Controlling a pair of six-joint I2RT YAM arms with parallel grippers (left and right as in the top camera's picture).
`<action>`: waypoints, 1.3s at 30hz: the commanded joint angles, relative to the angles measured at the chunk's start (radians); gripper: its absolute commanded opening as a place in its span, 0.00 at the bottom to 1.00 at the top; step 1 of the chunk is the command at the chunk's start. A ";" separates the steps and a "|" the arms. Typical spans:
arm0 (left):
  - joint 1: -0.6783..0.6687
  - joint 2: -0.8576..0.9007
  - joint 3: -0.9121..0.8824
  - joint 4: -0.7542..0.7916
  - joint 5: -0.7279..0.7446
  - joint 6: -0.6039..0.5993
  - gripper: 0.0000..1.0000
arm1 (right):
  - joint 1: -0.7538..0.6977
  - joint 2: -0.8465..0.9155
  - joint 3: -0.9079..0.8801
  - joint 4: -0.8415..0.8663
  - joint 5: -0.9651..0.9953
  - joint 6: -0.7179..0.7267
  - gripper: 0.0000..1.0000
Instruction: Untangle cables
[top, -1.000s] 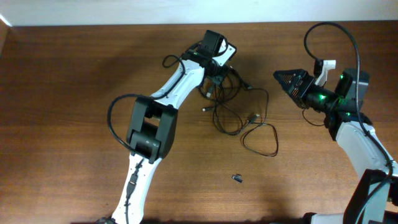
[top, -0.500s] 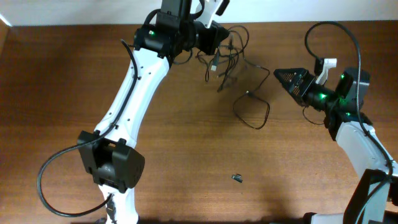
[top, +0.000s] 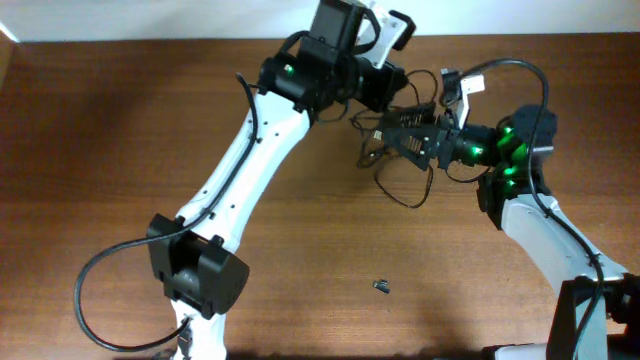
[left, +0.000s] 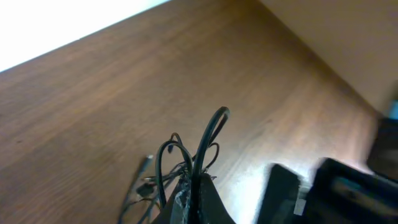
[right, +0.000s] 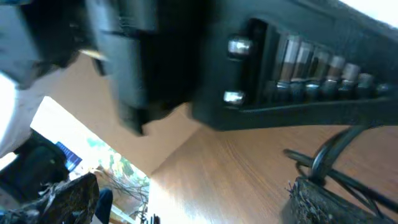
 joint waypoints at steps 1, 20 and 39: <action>-0.006 0.006 0.009 -0.008 0.066 -0.013 0.00 | -0.005 -0.006 0.008 -0.018 0.011 -0.058 0.99; 0.027 0.006 0.009 0.088 0.013 -0.017 0.00 | 0.008 -0.005 0.008 -0.228 0.038 -0.232 0.99; 0.448 -0.250 0.010 0.602 0.859 -0.414 0.00 | 0.010 -0.004 0.008 -0.744 0.731 -0.312 0.99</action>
